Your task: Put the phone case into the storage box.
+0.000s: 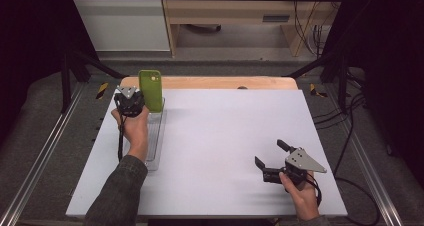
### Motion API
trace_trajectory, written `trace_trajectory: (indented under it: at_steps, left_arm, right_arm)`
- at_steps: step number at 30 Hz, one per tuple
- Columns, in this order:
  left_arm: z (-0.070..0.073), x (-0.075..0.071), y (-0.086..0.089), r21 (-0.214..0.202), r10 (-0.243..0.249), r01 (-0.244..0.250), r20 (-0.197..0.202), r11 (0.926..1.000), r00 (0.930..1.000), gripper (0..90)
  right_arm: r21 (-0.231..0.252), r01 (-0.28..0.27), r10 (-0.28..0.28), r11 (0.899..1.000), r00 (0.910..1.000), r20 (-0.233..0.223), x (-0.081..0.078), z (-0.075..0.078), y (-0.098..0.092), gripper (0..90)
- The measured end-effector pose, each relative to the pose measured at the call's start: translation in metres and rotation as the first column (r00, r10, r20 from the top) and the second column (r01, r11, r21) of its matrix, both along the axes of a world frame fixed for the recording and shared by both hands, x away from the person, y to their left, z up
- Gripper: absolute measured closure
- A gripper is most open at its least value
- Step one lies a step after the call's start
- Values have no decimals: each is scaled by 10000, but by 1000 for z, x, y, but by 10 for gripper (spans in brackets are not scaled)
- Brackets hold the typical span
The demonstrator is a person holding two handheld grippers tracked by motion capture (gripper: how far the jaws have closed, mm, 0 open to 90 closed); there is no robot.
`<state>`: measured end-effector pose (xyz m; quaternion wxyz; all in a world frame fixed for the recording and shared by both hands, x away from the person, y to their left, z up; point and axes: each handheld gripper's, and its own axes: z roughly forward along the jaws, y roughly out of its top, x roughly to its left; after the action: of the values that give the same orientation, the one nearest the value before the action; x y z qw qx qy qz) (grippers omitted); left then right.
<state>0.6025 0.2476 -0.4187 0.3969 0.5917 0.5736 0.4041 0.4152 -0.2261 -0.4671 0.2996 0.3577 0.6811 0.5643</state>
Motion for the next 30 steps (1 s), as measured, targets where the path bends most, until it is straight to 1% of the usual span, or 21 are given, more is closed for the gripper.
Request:
trace_trajectory:
  at_steps: [3, 5, 9, 24, 30]
  left_arm:
    - [0, 0, -1, 222, -8, 9, -48, 9998, 10000, 874]
    - [0, 0, -1, 288, -25, 28, -86, 9996, 10000, 874]
    - [-1, 0, 0, 272, 20, -16, -175, 9996, 9998, 874]
    - [-3, 1, -1, 440, 152, -125, -607, 9990, 9980, 873]
    - [-4, 1, -2, 421, 131, -105, -628, 9991, 9979, 873]
  right_arm:
    - [11, 13, -13, 10000, 10000, -20, 0, 0, 0, 29]
    - [6, 16, -16, 10000, 10000, -15, 0, 0, 0, 29]
    - [-24, -2, 2, 10000, 10000, 11, 0, 0, 0, 29]
    - [-22, 1, -1, 10000, 10000, 2, 0, 0, 0, 29]
    - [-15, 21, -21, 10000, 10000, -10, 0, 0, 0, 29]
